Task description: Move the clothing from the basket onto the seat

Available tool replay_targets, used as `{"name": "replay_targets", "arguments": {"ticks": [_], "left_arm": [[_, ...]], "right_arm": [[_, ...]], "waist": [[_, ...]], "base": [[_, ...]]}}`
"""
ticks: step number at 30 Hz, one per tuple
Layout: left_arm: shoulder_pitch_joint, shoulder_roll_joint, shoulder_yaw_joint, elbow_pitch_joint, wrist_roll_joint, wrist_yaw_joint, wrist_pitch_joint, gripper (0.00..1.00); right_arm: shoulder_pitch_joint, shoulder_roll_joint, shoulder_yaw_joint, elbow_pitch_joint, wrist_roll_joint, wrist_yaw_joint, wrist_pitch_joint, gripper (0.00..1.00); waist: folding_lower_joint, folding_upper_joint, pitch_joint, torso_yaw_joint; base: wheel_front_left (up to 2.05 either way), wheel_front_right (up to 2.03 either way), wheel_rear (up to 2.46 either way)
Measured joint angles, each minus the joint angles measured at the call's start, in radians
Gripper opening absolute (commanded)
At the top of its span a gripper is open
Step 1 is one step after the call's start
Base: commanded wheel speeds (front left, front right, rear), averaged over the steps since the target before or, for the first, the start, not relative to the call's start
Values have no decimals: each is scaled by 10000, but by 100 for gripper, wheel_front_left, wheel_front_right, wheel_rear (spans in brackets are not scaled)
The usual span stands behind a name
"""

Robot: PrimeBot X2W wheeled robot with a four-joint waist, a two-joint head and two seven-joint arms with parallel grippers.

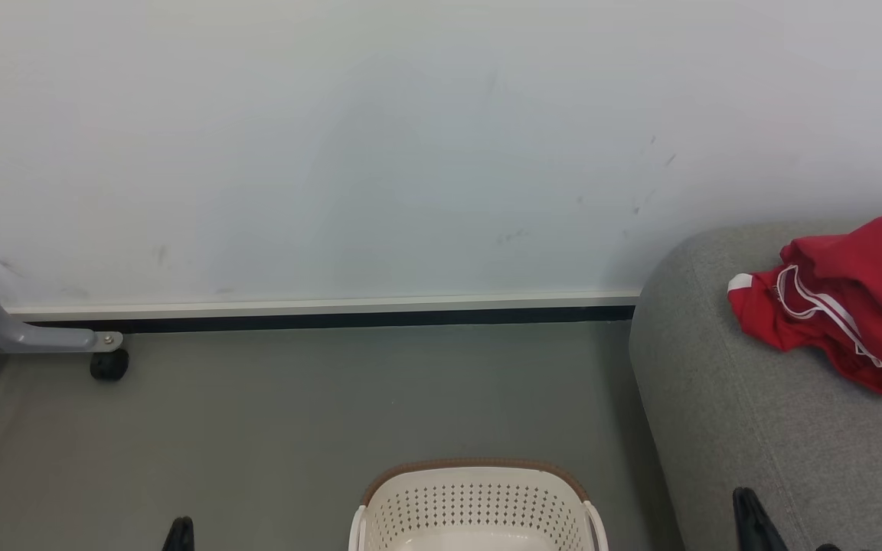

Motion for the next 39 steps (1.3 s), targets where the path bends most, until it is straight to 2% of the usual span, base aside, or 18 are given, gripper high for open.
{"name": "replay_targets", "arguments": {"ticks": [10, 39], "left_arm": [[118, -190, 115, 265, -374, -104, 207, 0], [-481, -662, 846, 579, -3730, -723, 1241, 0]], "right_arm": [[144, 155, -155, 270, 470, 104, 186, 0], [-477, 539, -1200, 623, 3848, 725, 1243, 0]], "waist": [[0, 0, 44, -19], [0, 0, 302, -155]], "base": [[0, 0, 0], [0, 0, 0]]}}
